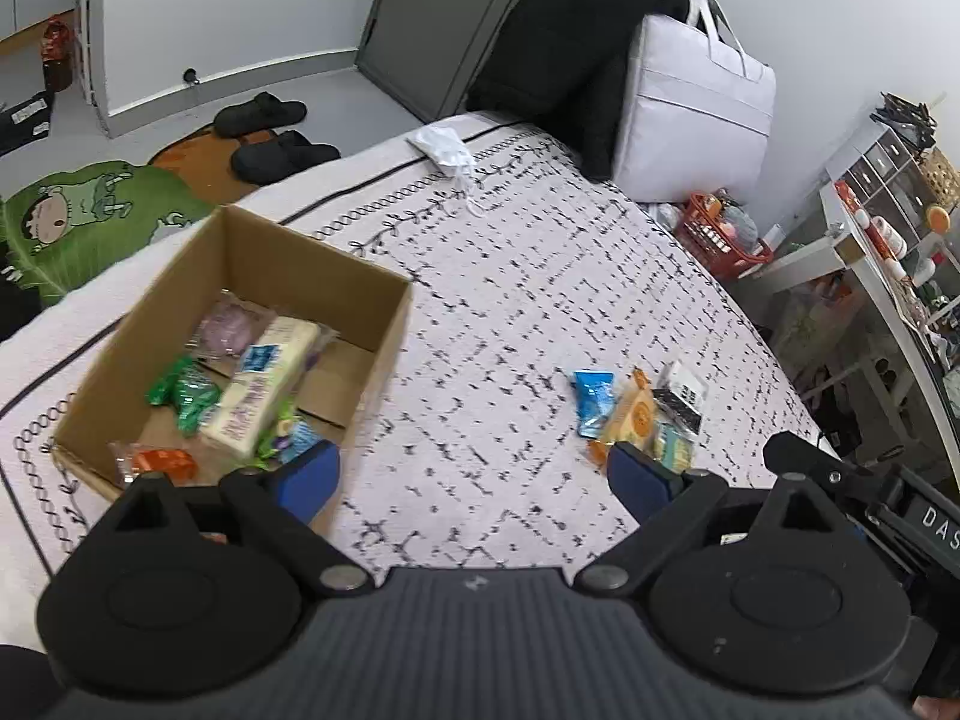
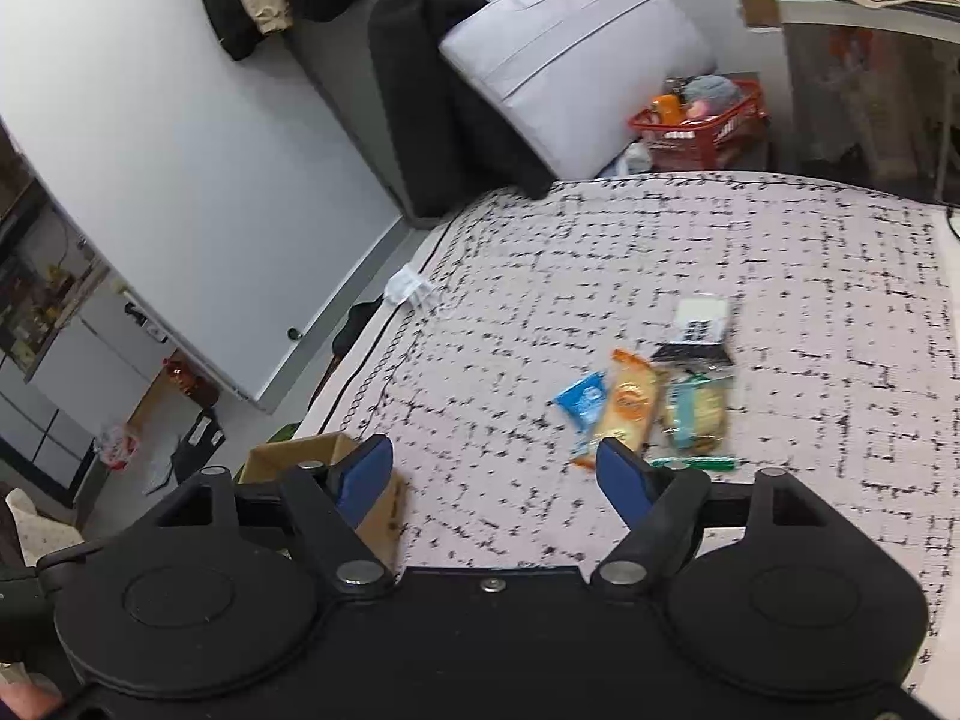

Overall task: Organize snacks
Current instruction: 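Move both open tools back over the snack pile, then grasp the orange cake packet with the left tool while the right tool grasps the clear teal-strip cake packet, then carry the orange cake packet and clear cake packet over the box with both tools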

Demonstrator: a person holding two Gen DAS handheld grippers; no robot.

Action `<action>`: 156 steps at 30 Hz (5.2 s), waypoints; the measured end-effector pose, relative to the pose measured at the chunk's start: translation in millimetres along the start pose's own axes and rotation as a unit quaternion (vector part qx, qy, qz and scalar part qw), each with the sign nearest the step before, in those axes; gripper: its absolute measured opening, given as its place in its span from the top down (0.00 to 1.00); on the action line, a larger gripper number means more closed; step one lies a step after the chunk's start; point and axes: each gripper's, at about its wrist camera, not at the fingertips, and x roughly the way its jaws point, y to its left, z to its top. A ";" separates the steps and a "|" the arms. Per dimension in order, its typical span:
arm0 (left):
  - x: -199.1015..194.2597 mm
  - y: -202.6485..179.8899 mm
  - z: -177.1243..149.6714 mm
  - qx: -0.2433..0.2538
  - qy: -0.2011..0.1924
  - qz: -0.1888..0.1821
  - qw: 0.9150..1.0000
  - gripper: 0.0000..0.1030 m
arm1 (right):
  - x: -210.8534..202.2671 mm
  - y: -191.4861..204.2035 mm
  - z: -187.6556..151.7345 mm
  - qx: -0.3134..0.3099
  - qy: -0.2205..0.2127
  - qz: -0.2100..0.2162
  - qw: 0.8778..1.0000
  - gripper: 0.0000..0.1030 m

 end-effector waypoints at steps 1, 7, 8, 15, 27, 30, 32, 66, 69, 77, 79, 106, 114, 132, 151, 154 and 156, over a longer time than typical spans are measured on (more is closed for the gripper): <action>1.7 -2.2 -0.2 0.001 0.002 -0.003 1.000 0.07 | -0.7 -3.7 0.8 0.003 -0.001 0.000 1.000 0.24; 15.3 -21.8 -4.8 0.006 0.006 -0.016 1.000 0.07 | -0.5 -29.7 3.5 0.029 -0.008 -0.010 0.999 0.21; 17.6 -24.4 -5.6 0.004 0.005 -0.019 1.000 0.07 | 0.6 -34.6 3.7 0.035 -0.007 -0.013 0.999 0.21; 38.2 -49.0 -8.2 0.012 0.005 -0.028 1.000 0.07 | 11.9 -67.1 2.4 0.070 0.002 -0.031 0.997 0.21; 89.2 -93.5 -10.8 0.041 0.020 -0.036 0.998 0.07 | 33.5 -121.5 5.9 0.151 0.010 -0.027 0.988 0.20; 103.9 -102.9 -10.5 0.050 0.031 -0.033 0.998 0.02 | 40.5 -133.8 6.1 0.169 0.014 -0.034 0.985 0.13; 113.6 -108.0 -10.9 0.057 0.036 -0.031 0.997 0.01 | 43.4 -140.4 7.1 0.179 0.011 -0.035 0.983 0.05; 230.8 -132.4 -13.4 0.082 0.086 -0.022 0.993 0.61 | 124.8 -172.0 6.8 0.213 0.064 -0.036 0.974 0.05; 229.3 -132.2 -12.1 0.090 0.086 -0.030 0.992 0.65 | 128.6 -168.0 7.6 0.203 0.063 -0.042 0.976 0.05; 215.1 -112.2 -10.0 0.067 0.092 -0.045 0.992 0.66 | 139.9 -153.0 10.4 0.160 0.059 -0.067 0.983 0.05; 211.6 -107.1 -9.4 0.062 0.093 -0.045 0.993 0.66 | 142.5 -147.5 10.6 0.144 0.060 -0.077 0.985 0.05; 188.5 -69.5 -17.5 0.049 0.107 0.000 0.993 0.54 | 142.1 -97.6 -9.7 -0.033 0.105 -0.146 0.983 0.45; 198.8 -82.8 -20.8 0.092 0.098 0.015 0.991 0.53 | 153.5 -98.6 -8.7 -0.046 0.107 -0.154 0.981 0.38; 185.0 -84.6 -18.8 0.136 0.068 0.029 0.988 0.66 | 147.4 -85.0 -7.1 -0.102 0.095 -0.155 0.978 0.53; 106.7 -55.6 -0.1 0.129 0.011 0.042 0.991 0.66 | 111.8 -24.0 -5.8 -0.127 0.047 -0.103 0.985 0.53; 91.3 -47.3 3.1 0.127 -0.001 0.034 0.991 0.66 | 105.8 -8.6 -7.0 -0.140 0.035 -0.091 0.985 0.53; 82.8 -42.0 4.9 0.125 -0.007 0.038 0.991 0.66 | 103.2 2.7 -8.6 -0.148 0.031 -0.084 0.985 0.53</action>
